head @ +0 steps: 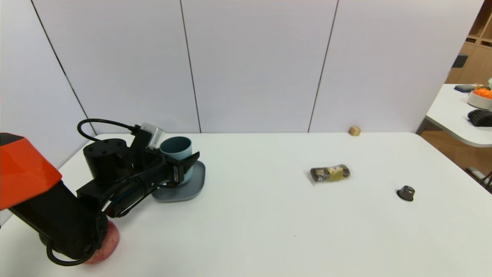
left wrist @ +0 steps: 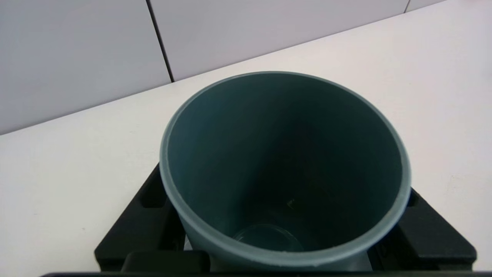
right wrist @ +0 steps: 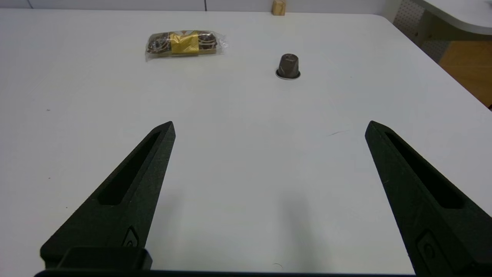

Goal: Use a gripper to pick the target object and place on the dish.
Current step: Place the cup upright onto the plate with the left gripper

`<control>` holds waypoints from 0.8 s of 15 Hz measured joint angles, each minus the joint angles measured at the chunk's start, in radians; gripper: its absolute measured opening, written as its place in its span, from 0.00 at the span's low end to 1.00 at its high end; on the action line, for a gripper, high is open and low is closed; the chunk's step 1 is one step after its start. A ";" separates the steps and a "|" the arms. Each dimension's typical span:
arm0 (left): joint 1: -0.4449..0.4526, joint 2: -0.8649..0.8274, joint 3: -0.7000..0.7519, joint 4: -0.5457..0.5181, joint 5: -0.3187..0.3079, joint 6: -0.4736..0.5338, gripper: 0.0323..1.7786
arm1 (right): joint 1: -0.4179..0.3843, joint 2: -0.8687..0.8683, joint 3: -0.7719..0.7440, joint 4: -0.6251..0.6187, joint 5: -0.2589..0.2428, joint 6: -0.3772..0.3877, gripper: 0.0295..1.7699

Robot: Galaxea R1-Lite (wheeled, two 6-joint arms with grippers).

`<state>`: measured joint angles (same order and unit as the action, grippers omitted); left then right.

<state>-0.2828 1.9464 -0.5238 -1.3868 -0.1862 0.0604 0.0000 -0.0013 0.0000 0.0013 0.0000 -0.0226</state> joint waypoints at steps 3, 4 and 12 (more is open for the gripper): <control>0.000 0.021 0.002 -0.016 0.000 -0.014 0.67 | 0.000 0.000 0.000 0.000 0.000 0.000 0.97; 0.000 0.026 0.002 -0.018 0.000 -0.018 0.67 | 0.000 0.000 0.000 0.000 0.000 0.000 0.97; -0.001 0.044 0.004 -0.030 -0.001 -0.021 0.67 | 0.000 0.000 0.000 0.000 0.000 0.000 0.97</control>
<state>-0.2838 1.9906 -0.5200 -1.4168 -0.1874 0.0398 0.0000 -0.0013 0.0000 0.0013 0.0000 -0.0226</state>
